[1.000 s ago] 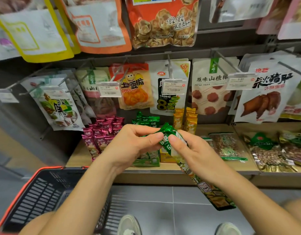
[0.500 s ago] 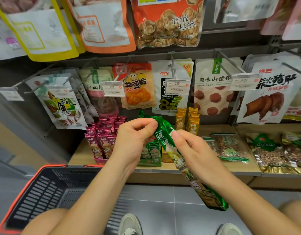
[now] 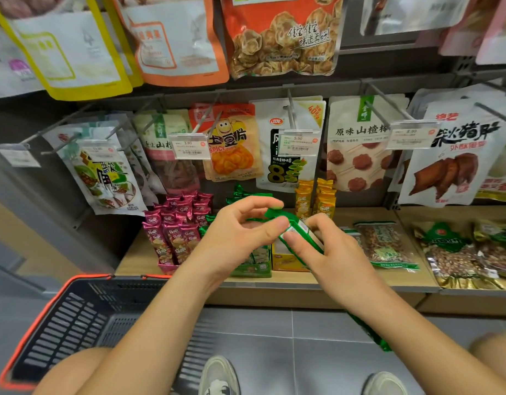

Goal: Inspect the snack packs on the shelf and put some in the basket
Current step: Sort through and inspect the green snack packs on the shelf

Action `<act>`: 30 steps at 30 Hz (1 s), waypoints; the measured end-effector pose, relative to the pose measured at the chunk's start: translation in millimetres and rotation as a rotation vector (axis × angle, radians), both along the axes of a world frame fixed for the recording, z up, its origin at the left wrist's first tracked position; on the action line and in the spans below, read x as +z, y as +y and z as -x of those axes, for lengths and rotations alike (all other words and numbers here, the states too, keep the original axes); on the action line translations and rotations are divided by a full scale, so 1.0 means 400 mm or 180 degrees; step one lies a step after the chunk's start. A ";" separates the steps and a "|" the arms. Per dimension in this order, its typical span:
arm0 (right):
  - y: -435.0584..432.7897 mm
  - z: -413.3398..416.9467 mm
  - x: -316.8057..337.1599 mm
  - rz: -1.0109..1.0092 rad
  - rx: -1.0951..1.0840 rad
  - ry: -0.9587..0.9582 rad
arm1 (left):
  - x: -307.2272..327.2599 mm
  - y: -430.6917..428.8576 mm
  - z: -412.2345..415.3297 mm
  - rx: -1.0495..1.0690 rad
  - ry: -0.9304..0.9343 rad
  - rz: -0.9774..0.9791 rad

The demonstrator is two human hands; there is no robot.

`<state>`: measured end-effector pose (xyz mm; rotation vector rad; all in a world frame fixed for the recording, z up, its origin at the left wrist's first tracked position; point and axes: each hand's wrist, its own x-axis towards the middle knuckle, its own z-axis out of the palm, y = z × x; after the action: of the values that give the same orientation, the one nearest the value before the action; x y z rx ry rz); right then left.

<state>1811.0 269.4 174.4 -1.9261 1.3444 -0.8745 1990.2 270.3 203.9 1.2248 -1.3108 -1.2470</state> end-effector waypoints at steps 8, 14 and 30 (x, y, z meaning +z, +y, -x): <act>0.020 -0.014 -0.005 0.0539 0.0031 0.0693 | 0.009 -0.005 -0.024 0.0274 -0.1008 0.0407; 0.021 -0.021 0.004 0.0293 0.0221 0.0726 | 0.012 -0.009 -0.027 0.0460 -0.1648 0.0887; -0.017 0.018 0.025 -0.0681 0.0835 -0.0042 | 0.009 -0.022 -0.032 0.0387 -0.1155 0.0345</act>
<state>1804.0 262.7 184.2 -1.8711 1.0974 -0.5893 2003.0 261.6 207.6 1.4752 -1.5149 -0.8815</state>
